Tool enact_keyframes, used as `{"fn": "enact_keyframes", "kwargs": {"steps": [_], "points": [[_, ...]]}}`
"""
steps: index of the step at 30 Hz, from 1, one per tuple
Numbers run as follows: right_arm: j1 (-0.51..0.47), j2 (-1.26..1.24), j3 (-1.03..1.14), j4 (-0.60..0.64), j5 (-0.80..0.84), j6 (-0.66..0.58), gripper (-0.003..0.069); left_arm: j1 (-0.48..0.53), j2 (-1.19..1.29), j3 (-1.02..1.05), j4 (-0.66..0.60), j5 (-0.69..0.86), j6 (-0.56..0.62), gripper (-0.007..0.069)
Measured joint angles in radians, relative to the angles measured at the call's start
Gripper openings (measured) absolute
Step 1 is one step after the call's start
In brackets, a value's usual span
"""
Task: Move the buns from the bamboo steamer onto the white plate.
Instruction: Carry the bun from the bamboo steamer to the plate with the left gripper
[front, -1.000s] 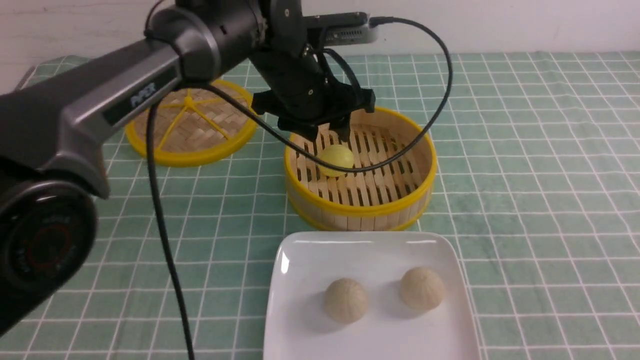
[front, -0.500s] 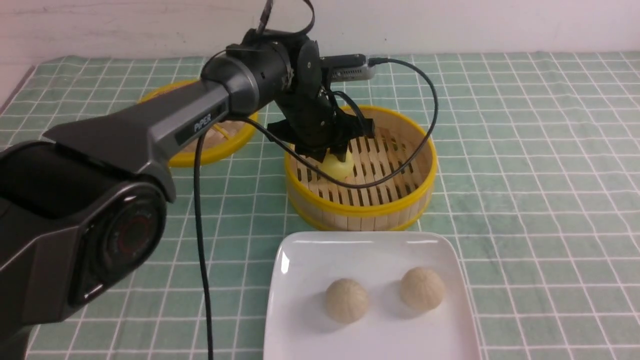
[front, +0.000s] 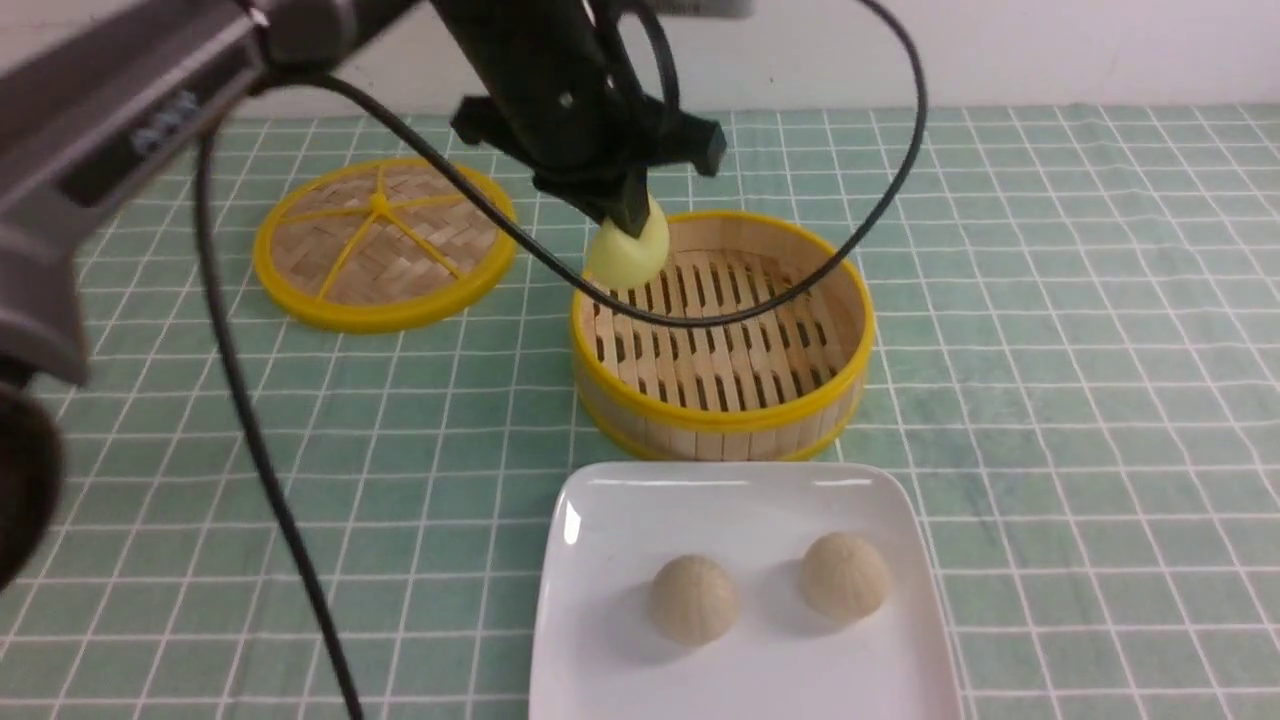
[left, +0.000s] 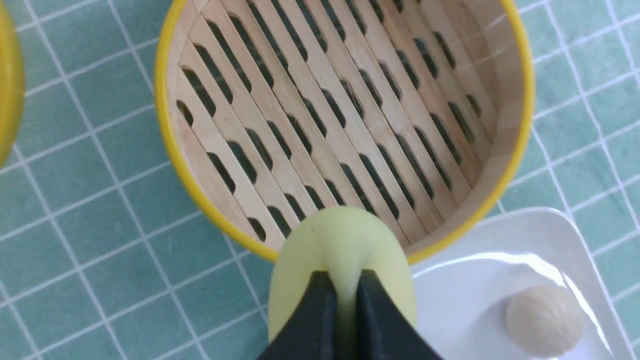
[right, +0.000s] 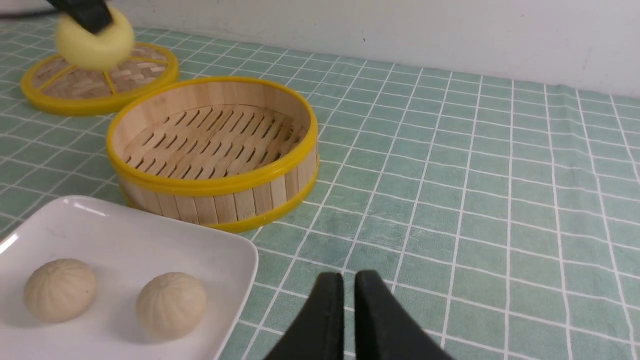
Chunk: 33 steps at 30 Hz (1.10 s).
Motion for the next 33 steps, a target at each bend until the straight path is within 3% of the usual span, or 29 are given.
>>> {"fn": "enact_keyframes", "kwargs": {"steps": [7,14,18,24,29,33], "points": [[0.0,0.0,0.0,0.0,0.003,0.0,0.0064,0.0,-0.121,0.187,-0.028,0.016,0.005,0.0024],[0.0,0.0,0.0,0.0,0.003,0.0,0.0072,0.0,-0.057,0.487,-0.224,-0.153,-0.011,0.0027],[0.0,0.0,0.0,0.0,0.003,0.0,0.0076,-0.011,-0.022,0.511,-0.329,-0.233,0.03,0.0032],[0.0,0.0,0.0,0.0,0.003,0.0,0.0084,-0.056,0.021,0.512,-0.366,-0.308,0.078,0.005],[0.0,0.0,0.0,0.0,0.003,0.0,0.0092,-0.112,0.065,0.513,-0.359,-0.322,0.081,0.0118],[0.0,0.0,0.0,0.0,0.003,0.0,0.0097,-0.131,0.073,0.513,-0.358,-0.353,0.079,0.0216]]}}
